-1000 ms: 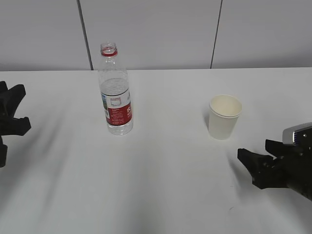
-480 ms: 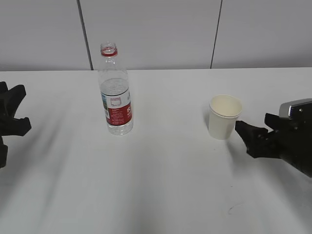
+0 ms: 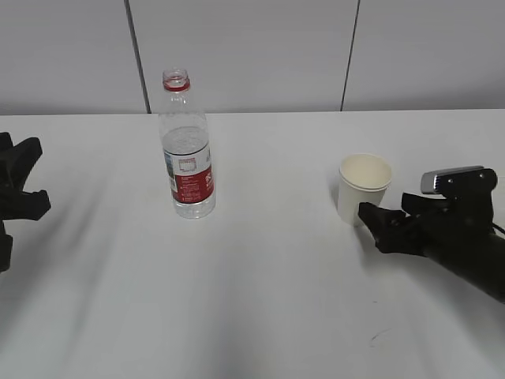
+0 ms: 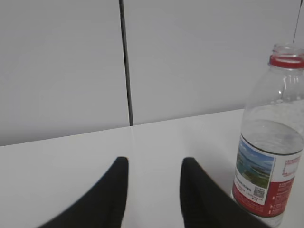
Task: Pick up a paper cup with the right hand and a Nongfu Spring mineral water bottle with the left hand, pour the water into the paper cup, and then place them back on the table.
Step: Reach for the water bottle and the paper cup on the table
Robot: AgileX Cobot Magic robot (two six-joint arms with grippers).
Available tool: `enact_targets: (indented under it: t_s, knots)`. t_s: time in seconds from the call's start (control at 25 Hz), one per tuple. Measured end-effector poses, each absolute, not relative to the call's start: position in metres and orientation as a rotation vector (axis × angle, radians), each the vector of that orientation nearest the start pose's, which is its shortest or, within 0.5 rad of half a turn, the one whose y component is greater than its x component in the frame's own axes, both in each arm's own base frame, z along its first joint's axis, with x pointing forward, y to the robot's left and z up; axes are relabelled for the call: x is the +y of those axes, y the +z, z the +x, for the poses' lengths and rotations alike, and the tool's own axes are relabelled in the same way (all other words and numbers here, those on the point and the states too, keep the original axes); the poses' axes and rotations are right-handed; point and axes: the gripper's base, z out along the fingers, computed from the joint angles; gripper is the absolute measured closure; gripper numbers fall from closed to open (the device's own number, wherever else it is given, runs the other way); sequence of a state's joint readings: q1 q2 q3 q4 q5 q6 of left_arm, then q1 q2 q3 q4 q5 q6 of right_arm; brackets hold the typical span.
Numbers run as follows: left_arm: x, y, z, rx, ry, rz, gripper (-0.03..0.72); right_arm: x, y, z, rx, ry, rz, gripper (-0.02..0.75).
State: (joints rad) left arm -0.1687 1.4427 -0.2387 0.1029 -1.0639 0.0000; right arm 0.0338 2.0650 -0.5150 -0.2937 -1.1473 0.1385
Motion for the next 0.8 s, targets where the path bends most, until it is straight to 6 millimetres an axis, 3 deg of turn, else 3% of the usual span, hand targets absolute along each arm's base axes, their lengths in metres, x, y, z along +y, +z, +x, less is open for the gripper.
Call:
enact_targets:
  t_s: [0.44,0.8]
  knots:
    - [-0.046,0.184,0.219,1.623,-0.164,0.248,0.448,0.039,0.061,0.334,1.857,0.332,-0.206,0.106]
    - [-0.046,0.184,0.219,1.623,-0.164,0.248,0.448,0.044,0.06,0.346,1.828,0.344,-0.235,0.106]
